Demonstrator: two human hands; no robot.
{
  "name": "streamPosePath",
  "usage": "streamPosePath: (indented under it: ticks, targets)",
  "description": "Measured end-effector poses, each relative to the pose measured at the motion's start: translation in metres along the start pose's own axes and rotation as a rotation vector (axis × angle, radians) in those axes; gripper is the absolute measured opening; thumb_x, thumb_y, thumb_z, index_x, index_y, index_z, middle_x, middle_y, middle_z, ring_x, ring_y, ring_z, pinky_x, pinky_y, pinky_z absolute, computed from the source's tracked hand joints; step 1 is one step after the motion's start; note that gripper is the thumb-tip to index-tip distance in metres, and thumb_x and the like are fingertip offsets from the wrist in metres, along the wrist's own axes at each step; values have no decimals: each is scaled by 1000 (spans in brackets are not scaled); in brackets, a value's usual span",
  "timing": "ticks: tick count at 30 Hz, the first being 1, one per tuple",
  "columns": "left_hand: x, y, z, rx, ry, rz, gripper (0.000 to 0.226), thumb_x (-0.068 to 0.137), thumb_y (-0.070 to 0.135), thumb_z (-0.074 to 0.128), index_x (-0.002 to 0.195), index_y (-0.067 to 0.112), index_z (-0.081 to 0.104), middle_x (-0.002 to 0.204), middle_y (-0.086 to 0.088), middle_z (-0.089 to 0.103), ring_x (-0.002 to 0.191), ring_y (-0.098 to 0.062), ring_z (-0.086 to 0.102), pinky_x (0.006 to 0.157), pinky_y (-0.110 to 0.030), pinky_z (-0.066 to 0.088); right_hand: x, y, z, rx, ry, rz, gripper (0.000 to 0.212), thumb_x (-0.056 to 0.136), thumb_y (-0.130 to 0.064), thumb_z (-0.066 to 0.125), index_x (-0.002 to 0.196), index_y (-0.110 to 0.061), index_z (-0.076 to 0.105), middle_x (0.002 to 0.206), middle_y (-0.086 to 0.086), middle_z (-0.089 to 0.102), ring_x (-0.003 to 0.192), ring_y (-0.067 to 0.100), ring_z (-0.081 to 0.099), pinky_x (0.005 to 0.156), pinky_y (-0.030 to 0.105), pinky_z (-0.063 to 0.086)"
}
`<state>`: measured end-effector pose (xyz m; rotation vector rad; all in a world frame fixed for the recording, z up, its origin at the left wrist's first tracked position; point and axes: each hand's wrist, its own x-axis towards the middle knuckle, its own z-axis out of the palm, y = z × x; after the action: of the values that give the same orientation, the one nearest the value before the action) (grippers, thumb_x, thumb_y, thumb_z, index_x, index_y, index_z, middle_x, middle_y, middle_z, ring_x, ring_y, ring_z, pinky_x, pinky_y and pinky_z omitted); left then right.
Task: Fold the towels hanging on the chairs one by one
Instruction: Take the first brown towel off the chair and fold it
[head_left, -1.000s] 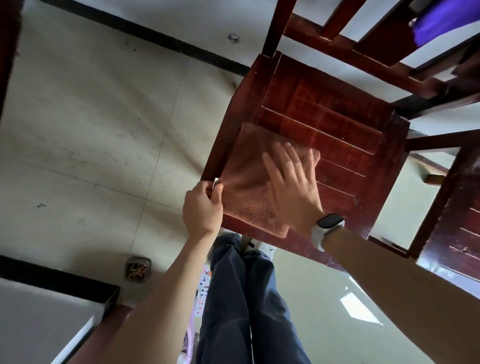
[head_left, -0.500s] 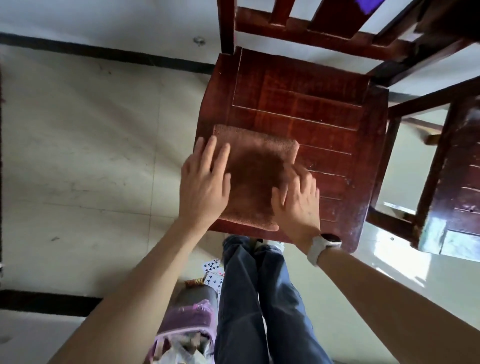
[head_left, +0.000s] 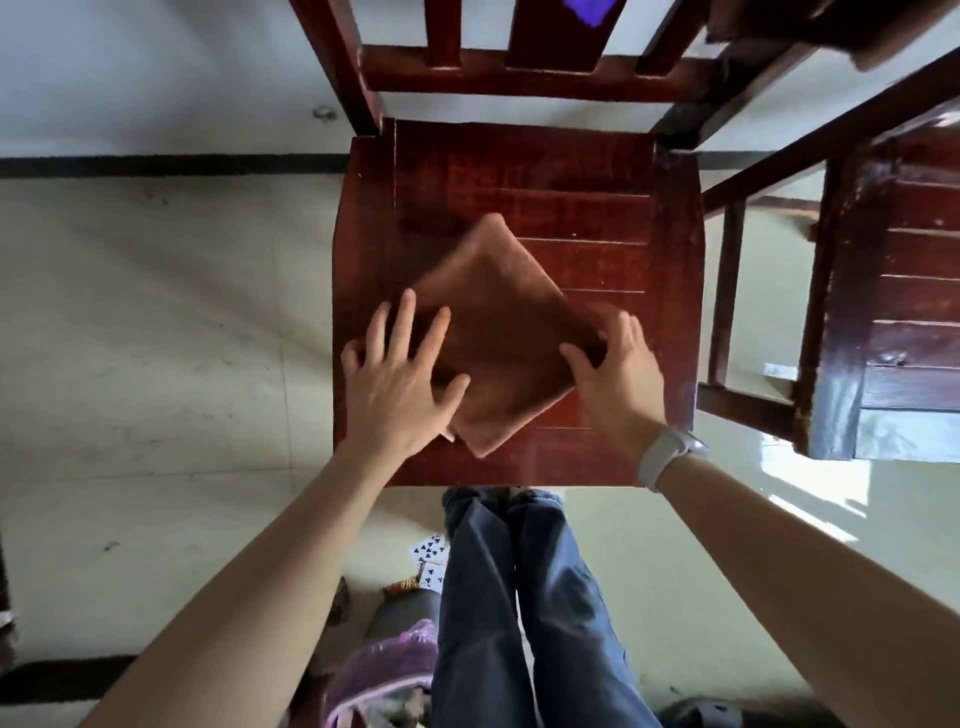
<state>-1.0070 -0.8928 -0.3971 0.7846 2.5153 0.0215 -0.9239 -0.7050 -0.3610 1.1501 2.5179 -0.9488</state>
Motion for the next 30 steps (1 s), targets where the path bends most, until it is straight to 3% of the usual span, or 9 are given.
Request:
streamPosePath:
  ticks: [3,5,9,13,16,21,24,26,30]
  targets:
    - [-6,18,-4,7,60,-41,57,82,49,40,132,23,46,143,-12,41,122,-35,45,89,-52,41,33,1,-20,-174,207,-109,36,86,-20,42,118,-9,55,115,15,55,108,35,50,98,44,34]
    - [-1,23,-10,-1,163,-41,48,84,37,39,125,16,52,137,-13,48,118,-34,49,89,-49,43,37,1,-16,-283,229,-251,40,82,-19,39,115,-7,59,116,18,56,111,38,51,102,52,34]
    - [31,23,-18,17,231,148,55,91,34,34,140,9,32,151,-16,27,139,-34,25,109,-48,27,19,3,23,-477,99,-497,49,85,-26,38,126,-1,51,134,26,47,129,44,39,107,60,25]
    - [69,19,-23,93,94,295,63,93,43,23,146,12,12,156,-13,5,144,-28,7,113,-51,12,11,6,55,-499,26,-372,61,86,-40,40,141,-17,34,147,27,29,136,46,25,110,57,18]
    - [84,5,-18,136,16,264,66,93,49,22,147,20,-1,157,-3,-9,145,-22,-3,116,-51,6,13,11,65,-519,30,-362,61,86,-45,39,143,-23,31,148,24,27,137,45,23,110,57,18]
    - [87,5,-18,118,-20,241,67,93,52,24,147,24,-5,156,2,-15,144,-26,-9,115,-51,3,16,13,62,-473,-5,-387,56,89,-42,36,142,-23,32,149,22,26,138,42,21,111,55,14]
    - [79,10,-21,-4,18,217,65,95,44,32,148,17,4,157,-3,-7,145,-26,-3,115,-49,8,10,14,48,-267,-15,-364,51,91,-30,32,138,-12,39,150,21,26,140,38,19,113,50,14]
    - [68,11,-22,-128,71,116,61,96,37,36,146,9,15,157,-9,5,144,-27,7,114,-46,15,2,16,38,-121,58,-260,48,90,-24,33,133,-6,44,147,20,33,137,35,28,113,46,24]
    - [56,13,-20,-254,140,-86,49,98,27,36,141,4,31,147,-17,33,135,-35,29,106,-49,31,-10,15,32,233,203,170,34,91,-15,47,122,-3,49,124,17,52,116,32,46,94,26,34]
